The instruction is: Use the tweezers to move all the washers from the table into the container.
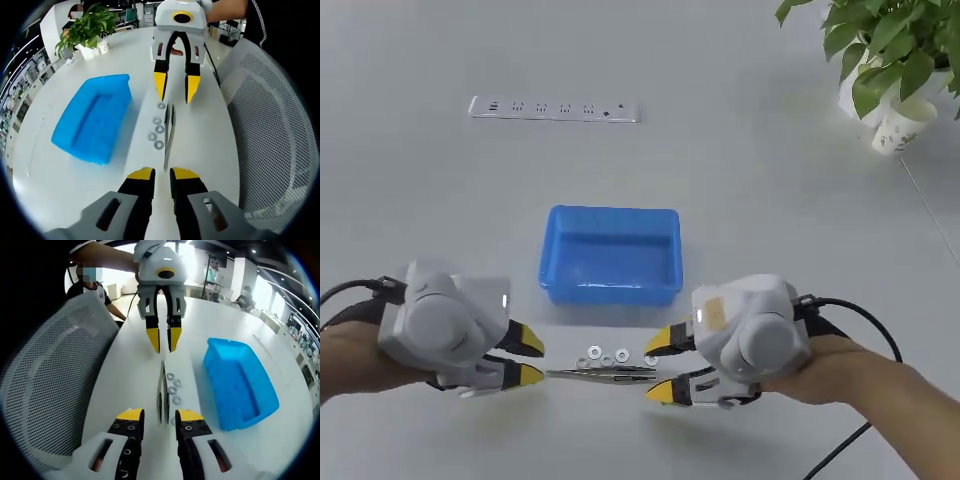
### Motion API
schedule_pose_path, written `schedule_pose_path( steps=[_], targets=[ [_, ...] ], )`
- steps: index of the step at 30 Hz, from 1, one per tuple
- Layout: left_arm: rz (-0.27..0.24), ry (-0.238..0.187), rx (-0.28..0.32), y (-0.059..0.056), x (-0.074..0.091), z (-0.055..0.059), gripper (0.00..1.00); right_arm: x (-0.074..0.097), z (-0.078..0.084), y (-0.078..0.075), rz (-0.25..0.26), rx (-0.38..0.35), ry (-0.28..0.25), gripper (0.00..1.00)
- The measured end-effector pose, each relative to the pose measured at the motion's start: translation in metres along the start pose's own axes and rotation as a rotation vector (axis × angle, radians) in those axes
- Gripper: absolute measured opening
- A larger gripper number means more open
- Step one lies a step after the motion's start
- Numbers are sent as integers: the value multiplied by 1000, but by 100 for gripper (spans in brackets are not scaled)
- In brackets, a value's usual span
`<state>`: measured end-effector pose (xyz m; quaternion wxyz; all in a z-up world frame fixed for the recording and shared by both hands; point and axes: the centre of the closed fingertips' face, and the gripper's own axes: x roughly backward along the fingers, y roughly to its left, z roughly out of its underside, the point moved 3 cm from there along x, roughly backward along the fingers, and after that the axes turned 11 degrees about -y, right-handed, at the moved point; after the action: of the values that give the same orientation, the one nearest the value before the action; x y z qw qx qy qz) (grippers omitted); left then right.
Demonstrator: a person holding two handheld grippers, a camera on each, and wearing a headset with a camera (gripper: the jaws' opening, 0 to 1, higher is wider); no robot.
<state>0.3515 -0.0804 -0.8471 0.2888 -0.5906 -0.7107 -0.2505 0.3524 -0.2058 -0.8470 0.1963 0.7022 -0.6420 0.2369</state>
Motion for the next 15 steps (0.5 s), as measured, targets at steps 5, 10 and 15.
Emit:
schedule_pose_path(
  steps=[5,10,15],
  targets=[
    [19,19,-12,0,-5,1,15,-6,1,-2,-8,0,12,24],
    [37,26,-19,-1,-8,0,13,-12,0,-5,-11,-7,14,23],
    [52,29,-23,-1,-12,0,11,-17,-1,-5,-20,-11,18,22]
  ],
)
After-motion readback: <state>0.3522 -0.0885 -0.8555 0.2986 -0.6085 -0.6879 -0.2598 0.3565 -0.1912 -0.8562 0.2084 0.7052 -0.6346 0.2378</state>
